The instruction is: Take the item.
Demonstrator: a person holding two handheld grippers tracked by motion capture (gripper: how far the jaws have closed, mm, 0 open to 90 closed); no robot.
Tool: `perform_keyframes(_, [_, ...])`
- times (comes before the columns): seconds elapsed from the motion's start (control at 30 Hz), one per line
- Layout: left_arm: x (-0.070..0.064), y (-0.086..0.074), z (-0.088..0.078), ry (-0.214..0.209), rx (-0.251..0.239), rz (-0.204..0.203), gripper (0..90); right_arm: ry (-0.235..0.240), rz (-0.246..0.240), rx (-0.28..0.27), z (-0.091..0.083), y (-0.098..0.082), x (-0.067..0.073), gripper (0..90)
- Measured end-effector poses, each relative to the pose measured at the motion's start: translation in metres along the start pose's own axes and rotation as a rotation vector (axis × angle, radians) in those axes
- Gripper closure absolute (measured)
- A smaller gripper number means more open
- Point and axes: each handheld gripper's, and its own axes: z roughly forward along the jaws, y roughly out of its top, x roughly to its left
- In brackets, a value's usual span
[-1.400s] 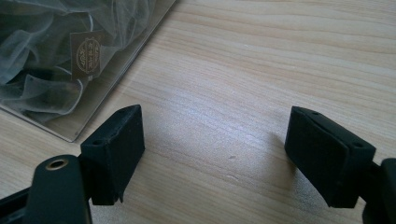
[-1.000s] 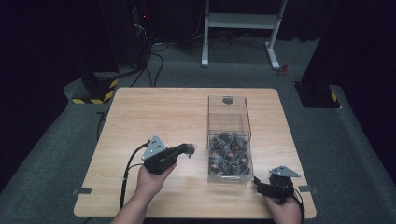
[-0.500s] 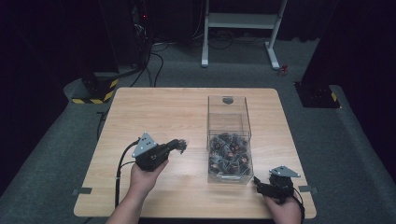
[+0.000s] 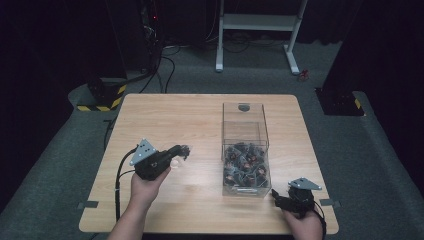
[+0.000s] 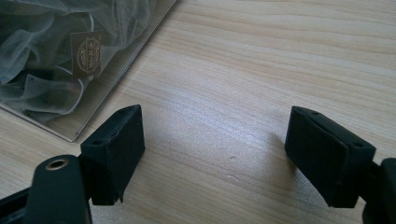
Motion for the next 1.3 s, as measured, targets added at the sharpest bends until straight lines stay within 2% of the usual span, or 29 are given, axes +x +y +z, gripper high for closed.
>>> perform_keyframes(0.03, [0.001, 0.000, -0.001, 0.006, 0.000, 0.006, 90.0, 0.000, 0.000, 0.000, 0.000, 0.000, 0.000, 19.9])
perform_keyframes(0.37, [0.014, -0.002, -0.005, 0.033, -0.006, -0.028, 90.0, 0.002, -0.001, 0.002, 0.000, 0.000, 0.000, 19.9])
perform_keyframes(0.8, [0.031, -0.011, -0.006, 0.085, 0.017, -0.044, 90.0, 0.002, -0.001, 0.004, 0.000, 0.001, 0.000, 19.9])
perform_keyframes(1.03, [0.034, -0.016, -0.002, 0.094, 0.031, -0.057, 90.0, 0.003, -0.001, 0.004, 0.000, 0.000, 0.000, 20.0])
perform_keyframes(1.3, [0.036, -0.020, 0.000, 0.120, 0.049, -0.048, 90.0, 0.002, 0.000, 0.004, 0.000, 0.000, 0.000, 20.1])
